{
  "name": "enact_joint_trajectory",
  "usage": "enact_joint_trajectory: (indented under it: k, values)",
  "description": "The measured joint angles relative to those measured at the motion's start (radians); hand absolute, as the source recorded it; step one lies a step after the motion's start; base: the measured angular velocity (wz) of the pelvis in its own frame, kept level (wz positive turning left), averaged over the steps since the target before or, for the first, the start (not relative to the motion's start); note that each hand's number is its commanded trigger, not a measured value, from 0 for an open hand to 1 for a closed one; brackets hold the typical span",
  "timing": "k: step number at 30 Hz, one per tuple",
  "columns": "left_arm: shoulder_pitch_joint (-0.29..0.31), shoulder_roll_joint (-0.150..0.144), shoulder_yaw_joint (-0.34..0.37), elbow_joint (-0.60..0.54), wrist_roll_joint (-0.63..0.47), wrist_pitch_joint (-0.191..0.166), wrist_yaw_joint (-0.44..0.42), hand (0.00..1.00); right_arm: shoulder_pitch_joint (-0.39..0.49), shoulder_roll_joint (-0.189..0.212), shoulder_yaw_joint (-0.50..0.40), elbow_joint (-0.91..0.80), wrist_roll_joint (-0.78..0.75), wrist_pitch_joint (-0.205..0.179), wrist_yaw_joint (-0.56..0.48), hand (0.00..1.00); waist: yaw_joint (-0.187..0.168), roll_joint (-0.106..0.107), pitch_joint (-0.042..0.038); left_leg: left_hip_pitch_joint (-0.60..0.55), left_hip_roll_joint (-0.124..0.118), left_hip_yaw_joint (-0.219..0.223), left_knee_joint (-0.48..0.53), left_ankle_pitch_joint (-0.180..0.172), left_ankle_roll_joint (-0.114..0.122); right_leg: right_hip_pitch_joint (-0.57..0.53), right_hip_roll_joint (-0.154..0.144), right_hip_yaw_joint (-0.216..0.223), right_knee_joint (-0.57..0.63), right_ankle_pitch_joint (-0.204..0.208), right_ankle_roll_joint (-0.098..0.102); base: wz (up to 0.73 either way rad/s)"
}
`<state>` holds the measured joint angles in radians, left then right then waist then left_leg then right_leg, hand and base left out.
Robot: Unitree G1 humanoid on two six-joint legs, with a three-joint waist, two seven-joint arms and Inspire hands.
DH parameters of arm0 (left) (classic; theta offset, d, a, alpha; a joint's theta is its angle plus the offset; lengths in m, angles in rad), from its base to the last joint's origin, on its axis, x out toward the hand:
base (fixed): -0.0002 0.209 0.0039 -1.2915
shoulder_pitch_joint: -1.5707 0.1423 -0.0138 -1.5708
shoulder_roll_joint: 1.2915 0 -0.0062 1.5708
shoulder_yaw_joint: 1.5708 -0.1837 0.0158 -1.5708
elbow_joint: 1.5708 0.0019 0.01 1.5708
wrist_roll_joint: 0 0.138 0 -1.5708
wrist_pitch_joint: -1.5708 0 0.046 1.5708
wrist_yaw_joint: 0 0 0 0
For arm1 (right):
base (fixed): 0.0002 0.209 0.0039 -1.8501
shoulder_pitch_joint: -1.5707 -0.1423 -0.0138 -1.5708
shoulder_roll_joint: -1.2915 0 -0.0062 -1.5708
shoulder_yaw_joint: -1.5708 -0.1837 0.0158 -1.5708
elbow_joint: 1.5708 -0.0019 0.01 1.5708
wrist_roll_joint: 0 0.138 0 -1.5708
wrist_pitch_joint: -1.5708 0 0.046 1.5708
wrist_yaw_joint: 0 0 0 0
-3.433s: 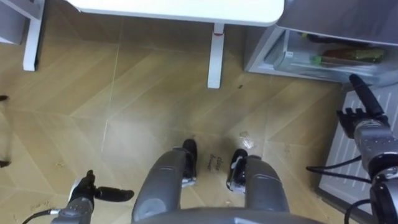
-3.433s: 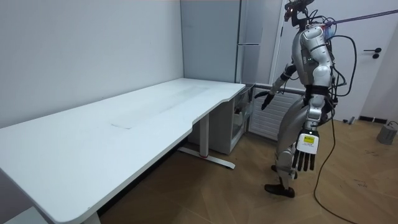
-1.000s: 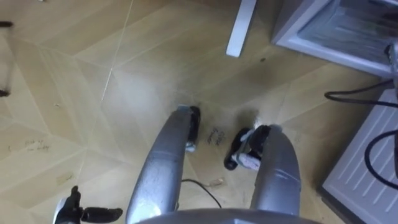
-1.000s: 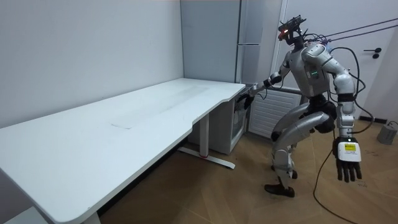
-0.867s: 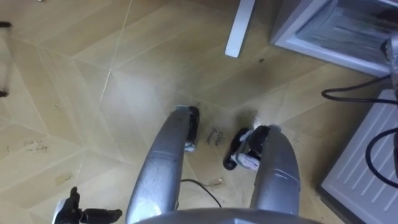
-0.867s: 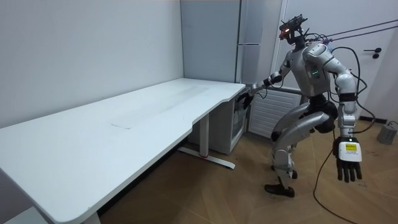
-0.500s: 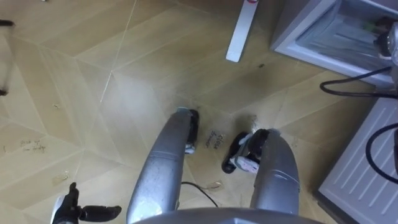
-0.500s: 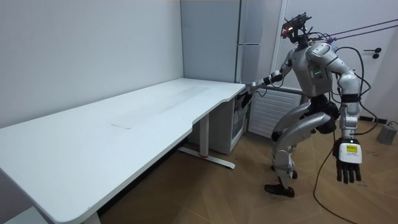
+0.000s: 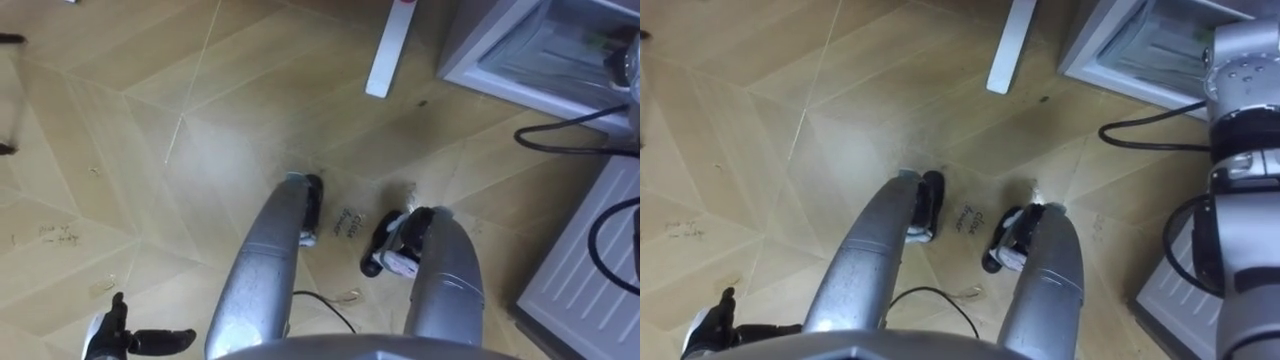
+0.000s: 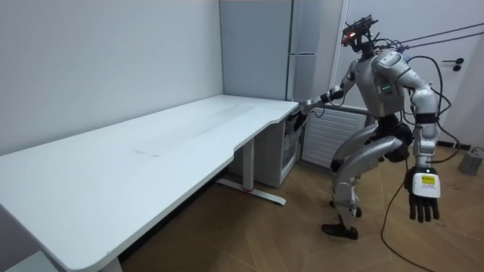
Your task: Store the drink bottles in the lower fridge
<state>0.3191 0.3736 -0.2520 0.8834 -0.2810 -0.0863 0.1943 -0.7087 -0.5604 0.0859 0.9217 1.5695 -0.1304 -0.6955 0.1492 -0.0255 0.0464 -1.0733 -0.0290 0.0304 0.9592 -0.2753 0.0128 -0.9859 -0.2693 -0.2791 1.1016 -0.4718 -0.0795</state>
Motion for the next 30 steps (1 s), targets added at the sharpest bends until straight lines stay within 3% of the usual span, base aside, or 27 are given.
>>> enact_joint_trajectory:
  k: [4,8,10,13,16,20,24,26,30]
  values:
    - [0.000,0.001,-0.024,-0.005,0.001,0.019,-0.009,0.00,0.014,0.000,0.001,0.088,-0.004,0.002,0.132,0.00,0.003,-0.001,0.0008,0.031,-0.001,0.002,-0.052,0.017,0.011,0.032,0.014,0.001,-0.061,0.023,0.030,-0.03]
    - [0.000,0.003,-0.026,-0.010,-0.001,0.022,-0.009,0.00,0.047,0.000,0.002,0.128,-0.010,0.003,0.230,0.00,0.001,-0.009,0.0047,0.055,-0.001,0.008,-0.085,0.028,0.021,0.054,0.026,0.003,-0.102,0.045,0.037,-0.05]
    - [0.000,0.015,-0.026,-0.029,-0.002,0.024,-0.011,0.00,0.098,-0.001,0.011,0.130,-0.022,0.003,0.301,0.00,-0.005,-0.024,0.0105,0.075,-0.003,0.011,-0.098,0.028,0.023,0.077,0.028,0.004,-0.118,0.048,0.039,0.06]
    - [-0.001,0.043,-0.026,-0.048,-0.023,0.020,-0.012,0.00,0.158,-0.001,0.030,0.126,-0.068,0.015,0.367,0.00,-0.008,-0.062,0.0090,0.081,-0.001,0.013,-0.110,0.027,0.024,0.083,0.034,0.004,-0.131,0.048,0.042,0.04]
    - [-0.001,0.042,-0.028,-0.047,-0.021,0.022,-0.013,0.00,0.205,-0.001,0.047,0.126,-0.135,0.020,0.420,0.00,-0.019,-0.073,0.0081,0.110,0.012,0.013,-0.120,0.023,0.024,0.121,0.049,0.000,-0.161,0.053,0.045,-0.07]
    - [-0.005,0.043,-0.025,-0.042,-0.022,0.025,-0.013,0.00,0.261,-0.001,0.046,0.113,-0.158,0.023,0.459,0.00,-0.024,-0.073,0.0076,0.148,0.032,0.017,-0.140,0.019,0.024,0.164,0.075,0.000,-0.210,0.071,0.047,-0.17]
    - [-0.048,0.040,-0.026,-0.014,-0.021,0.045,-0.013,0.00,0.369,0.001,0.045,0.003,-0.165,0.022,0.470,0.00,-0.039,-0.063,0.0036,0.193,0.045,0.016,-0.147,0.012,0.023,0.218,0.096,-0.002,-0.246,0.085,0.050,-0.10]
    - [-0.061,0.038,-0.025,-0.001,-0.021,0.045,-0.013,0.00,0.392,0.019,0.045,0.004,-0.182,0.022,0.482,0.00,-0.038,-0.052,-0.0011,0.222,0.057,0.017,-0.147,0.003,0.021,0.253,0.116,-0.001,-0.271,0.094,0.050,-0.22]
    - [-0.073,0.034,-0.025,0.007,-0.039,0.047,-0.013,0.00,0.435,0.024,0.039,0.005,-0.208,0.022,0.503,0.00,-0.052,-0.027,-0.0175,0.280,0.073,0.038,-0.181,0.001,0.023,0.300,0.118,0.009,-0.312,0.114,0.052,-0.18]
